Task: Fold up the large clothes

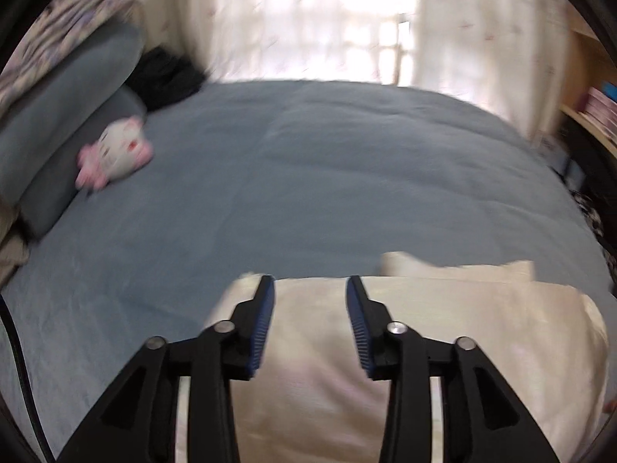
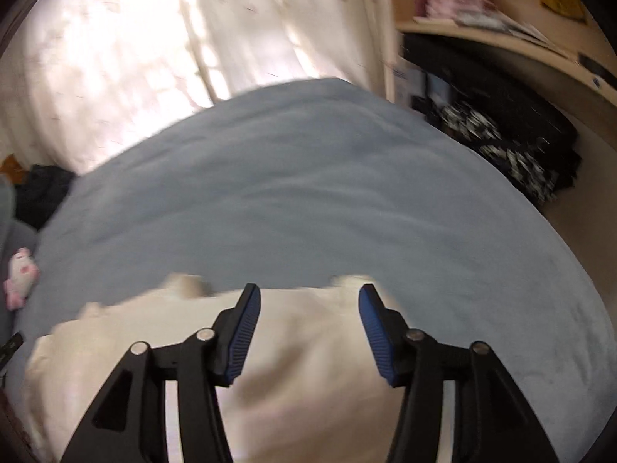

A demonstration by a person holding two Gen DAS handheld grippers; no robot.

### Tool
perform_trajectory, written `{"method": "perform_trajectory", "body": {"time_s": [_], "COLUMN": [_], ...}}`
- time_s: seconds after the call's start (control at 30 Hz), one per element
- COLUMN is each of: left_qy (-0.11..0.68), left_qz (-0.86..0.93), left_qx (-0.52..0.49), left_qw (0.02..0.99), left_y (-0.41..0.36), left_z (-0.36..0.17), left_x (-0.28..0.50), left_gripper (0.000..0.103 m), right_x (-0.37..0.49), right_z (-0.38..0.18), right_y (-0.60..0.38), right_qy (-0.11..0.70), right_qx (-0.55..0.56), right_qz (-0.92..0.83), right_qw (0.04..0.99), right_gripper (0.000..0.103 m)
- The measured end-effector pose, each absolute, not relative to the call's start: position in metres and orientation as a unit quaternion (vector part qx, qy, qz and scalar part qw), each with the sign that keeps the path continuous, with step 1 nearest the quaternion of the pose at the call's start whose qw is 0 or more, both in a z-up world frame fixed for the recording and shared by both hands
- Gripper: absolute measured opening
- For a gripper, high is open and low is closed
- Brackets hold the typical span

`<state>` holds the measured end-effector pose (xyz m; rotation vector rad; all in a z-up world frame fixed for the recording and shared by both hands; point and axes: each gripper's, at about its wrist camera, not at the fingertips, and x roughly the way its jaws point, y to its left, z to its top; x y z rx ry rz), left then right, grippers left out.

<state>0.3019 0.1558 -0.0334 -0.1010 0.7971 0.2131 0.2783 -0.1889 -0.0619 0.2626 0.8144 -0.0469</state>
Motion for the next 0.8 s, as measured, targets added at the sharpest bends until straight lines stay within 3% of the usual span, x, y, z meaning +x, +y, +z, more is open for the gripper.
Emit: {"method": "perform_trajectory", "body": {"time_s": [0.17,0.33,0.8], "left_qy": [0.385,0.400,0.405], "left_qz": [0.072,0.071,0.125], "left_qx": [-0.042,-0.034,-0.045], "left_qw": [0.919,0.913,0.905], "left_y": [0.100,0.065,0.076], "left_z": [-0.044,-0.084,-0.138], "left_x": [0.302,0.317,0.347], "left_gripper": [0.046,0.046,0.050], "right_x": [0.282,0.299,0.313], "right_z": [-0.067,-0.110,-0.162], "right_y": [-0.116,-0.074,-0.065], "right_qy": [0.394,0.418,0.409], "right_qx": [0.107,0.052,0.048], "right_qz": [0.035,0.017,0.010], "right_qw": [0.912,0.907,0.911], "right_gripper": [0.055,0.055,0.069]}}
